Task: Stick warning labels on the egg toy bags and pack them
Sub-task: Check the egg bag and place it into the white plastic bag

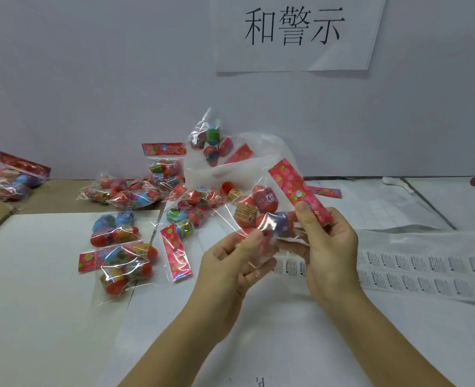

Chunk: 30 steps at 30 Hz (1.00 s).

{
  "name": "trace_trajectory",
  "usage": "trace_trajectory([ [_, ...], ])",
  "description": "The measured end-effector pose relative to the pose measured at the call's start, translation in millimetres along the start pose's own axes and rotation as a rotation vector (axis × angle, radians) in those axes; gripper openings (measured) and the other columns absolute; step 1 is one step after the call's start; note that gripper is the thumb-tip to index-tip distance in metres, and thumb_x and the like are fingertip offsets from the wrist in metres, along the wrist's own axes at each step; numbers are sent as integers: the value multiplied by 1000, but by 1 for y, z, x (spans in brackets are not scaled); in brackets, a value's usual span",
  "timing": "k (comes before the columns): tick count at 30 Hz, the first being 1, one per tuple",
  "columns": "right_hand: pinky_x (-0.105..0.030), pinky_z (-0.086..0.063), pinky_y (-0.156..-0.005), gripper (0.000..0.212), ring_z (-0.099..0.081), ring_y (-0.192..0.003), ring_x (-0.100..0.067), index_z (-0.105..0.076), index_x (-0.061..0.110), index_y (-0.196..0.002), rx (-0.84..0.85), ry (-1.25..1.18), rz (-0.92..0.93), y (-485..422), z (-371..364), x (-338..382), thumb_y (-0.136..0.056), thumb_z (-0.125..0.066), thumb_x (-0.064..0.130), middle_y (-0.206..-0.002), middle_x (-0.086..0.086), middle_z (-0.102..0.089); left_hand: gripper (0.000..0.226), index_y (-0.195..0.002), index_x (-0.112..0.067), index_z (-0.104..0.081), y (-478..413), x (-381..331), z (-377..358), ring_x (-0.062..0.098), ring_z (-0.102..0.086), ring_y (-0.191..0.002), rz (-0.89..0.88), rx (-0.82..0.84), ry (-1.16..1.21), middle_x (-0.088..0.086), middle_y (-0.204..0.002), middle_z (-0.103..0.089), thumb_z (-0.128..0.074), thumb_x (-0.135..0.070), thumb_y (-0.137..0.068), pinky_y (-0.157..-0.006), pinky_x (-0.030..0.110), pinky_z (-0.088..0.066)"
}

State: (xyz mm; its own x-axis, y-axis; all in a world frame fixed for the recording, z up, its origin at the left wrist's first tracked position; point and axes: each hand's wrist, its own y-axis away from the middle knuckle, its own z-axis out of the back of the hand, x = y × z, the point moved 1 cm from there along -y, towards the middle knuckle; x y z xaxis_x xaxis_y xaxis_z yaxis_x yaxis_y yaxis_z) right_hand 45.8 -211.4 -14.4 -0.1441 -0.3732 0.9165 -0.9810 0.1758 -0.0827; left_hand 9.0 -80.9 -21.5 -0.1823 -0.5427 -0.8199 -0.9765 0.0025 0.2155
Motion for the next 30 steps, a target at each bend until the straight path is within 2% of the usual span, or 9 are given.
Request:
trace_trajectory([
  [5, -29, -54, -47, 30, -72, -63, -24, -59, 7, -82, 120, 96, -35, -1, 0, 4, -74, -69, 34, -79, -12, -74, 20, -81, -18, -81, -5, -11, 7, 23, -75, -82, -42, -40, 29, 11, -97, -76, -72, -30, -68, -63, 26, -59],
  [8, -28, -54, -48, 31, -71, -63, -22, -59, 9, -78, 84, 142, -27, -3, 2, 6, -73, -70, 38, -76, -9, -73, 21, -80, -14, -80, -6, -17, 10, 25, -75, -81, -31, -33, -18, 14, -97, -76, -74, -27, -64, -58, 26, -58],
  [17, -25, -53, -46, 26, -69, -60, -17, -62, 12, -81, 39, 143, 1, -4, 5, 8, -72, -72, 34, -73, -4, -71, 47, -111, -6, -65, -4, -25, 12, 27, -75, -83, -109, -15, -55, 15, -99, -75, -73, -20, -67, -59, 28, -59],
  [19, -26, -54, -48, 22, -67, -64, -10, -59, 18, -92, -48, 144, 31, -5, 7, 7, -78, -74, 25, -81, -3, -66, 44, -112, -11, -66, -4, -20, 11, 24, -74, -89, -266, -86, -124, 8, -98, -77, -73, -18, -69, -67, 26, -59],
  [21, -26, -51, -47, 31, -59, -54, -4, -55, 22, -95, -107, 155, 29, -4, 8, 7, -75, -79, 28, -79, -1, -57, 36, -110, -20, -68, -2, -17, 12, 9, -70, -94, -578, -193, -352, -6, -97, -76, -74, -13, -76, -76, 19, -55],
  [23, -31, -50, -47, 38, -59, -53, -10, -61, 18, -95, 53, 56, -121, 2, 4, 6, -72, -79, 42, -76, -4, -62, 38, -118, -20, -66, 0, -15, 16, 4, -65, -105, -1032, -253, -834, -7, -110, -73, -75, -10, -83, -88, 21, -51],
  [25, -40, -56, -58, 51, -69, -69, -23, -65, 17, -104, 340, 15, -310, 11, -6, 6, -72, -65, 56, -88, -11, -71, 38, -123, -14, -62, 0, -10, 22, 19, -61, -120, -1410, -208, -1295, 2, -124, -65, -70, -9, -86, -101, 35, -46],
  [27, -47, -57, -70, 59, -71, -85, -32, -61, 16, -117, 437, 51, -359, 15, -9, 3, -74, -68, 56, -102, -16, -71, 37, -124, -14, -60, -1, -7, 25, 26, -56, -126, -1507, -129, -1516, 1, -129, -60, -64, -13, -88, -105, 42, -43],
  [30, -42, -57, -64, 59, -71, -78, -29, -61, 15, -114, 364, 69, -319, 9, -5, 4, -65, -77, 43, -93, -13, -73, 50, -129, -15, -56, -1, -11, 26, 25, -50, -133, -1385, 25, -1530, 0, -136, -56, -64, -25, -81, -104, 53, -44],
])
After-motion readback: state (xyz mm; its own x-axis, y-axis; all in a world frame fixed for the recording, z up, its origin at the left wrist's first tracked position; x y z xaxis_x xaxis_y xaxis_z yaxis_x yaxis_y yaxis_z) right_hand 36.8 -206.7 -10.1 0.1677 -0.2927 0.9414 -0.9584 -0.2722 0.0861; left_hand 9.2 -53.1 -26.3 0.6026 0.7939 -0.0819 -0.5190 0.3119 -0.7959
